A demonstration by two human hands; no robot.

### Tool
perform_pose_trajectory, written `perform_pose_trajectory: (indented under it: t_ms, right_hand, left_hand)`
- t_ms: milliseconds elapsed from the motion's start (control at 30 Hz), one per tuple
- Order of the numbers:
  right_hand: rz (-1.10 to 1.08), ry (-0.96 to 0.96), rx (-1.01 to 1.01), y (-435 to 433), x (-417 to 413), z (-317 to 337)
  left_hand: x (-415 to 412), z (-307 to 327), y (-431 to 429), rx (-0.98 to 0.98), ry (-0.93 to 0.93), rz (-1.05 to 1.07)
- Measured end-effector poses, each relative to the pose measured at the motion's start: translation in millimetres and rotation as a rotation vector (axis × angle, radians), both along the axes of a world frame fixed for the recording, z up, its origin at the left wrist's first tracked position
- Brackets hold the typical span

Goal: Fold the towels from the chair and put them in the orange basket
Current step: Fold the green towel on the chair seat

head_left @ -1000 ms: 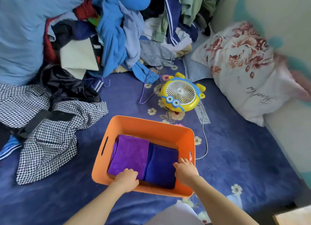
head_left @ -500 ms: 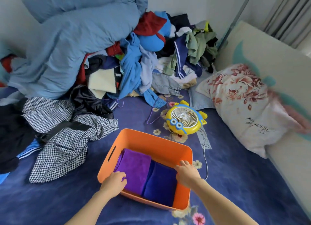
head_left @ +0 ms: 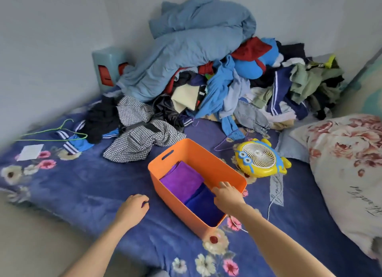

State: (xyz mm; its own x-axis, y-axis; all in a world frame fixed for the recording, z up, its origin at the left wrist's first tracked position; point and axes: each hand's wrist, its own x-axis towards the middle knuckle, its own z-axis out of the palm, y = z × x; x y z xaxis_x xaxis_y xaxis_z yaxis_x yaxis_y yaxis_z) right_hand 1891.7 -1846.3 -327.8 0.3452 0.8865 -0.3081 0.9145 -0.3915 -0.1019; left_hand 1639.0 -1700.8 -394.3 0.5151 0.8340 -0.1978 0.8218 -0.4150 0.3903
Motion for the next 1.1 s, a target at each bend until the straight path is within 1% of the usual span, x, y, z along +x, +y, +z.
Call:
perform_pose_trajectory:
  t_ms: [100,167,300,400,500,600,633,700,733,767,800,933,1100]
  right_hand:
    - [0.128,0.000,0.013,4,-30,-1]
    - [0.203,-0.011,0.017,13,-52,0]
    - [0.403,-0.015,0.053,39,-112,14]
    - [0.579,-0.019,0.086,56,-168,17]
    - [0.731,-0.009,0.069,63,-246,18]
    - [0.882,0.015,0.045,50,-334,21]
    - [0.977,0.033,0.108,44,-368,20]
    - [1.092,0.072,0.176,28,-416,23]
    - [1.147,0.079,0.179,16,-444,26]
    - [1.197,0.063,0.147,6,-463,25]
    - [1.224,0.019,0.062,-3,-481,26]
    - [1.366,-0.012,0.077,-31,-544,22]
    - [1.463,-0.038,0.064,-59,-602,25]
  left_hand:
    - [-57,1,-27,-0.059,0.000,0.163]
    - [-91,1,-32,-0.073,-0.052,0.228]
    - [-163,25,-62,-0.029,-0.096,0.417]
    - [-216,43,-93,0.019,-0.126,0.533]
    - [-288,55,-141,0.004,-0.104,0.730]
    - [-358,63,-196,0.012,-0.100,0.879]
    - [-383,67,-219,0.010,-0.091,0.940]
    - [-420,68,-251,0.027,-0.093,1.036]
    - [-440,68,-269,0.037,-0.100,1.083]
    - [-455,69,-285,0.042,-0.101,1.114]
    - [-469,69,-299,0.054,-0.103,1.142]
    - [-511,63,-355,0.050,-0.115,1.237]
    - [-551,63,-402,0.072,-0.150,1.361]
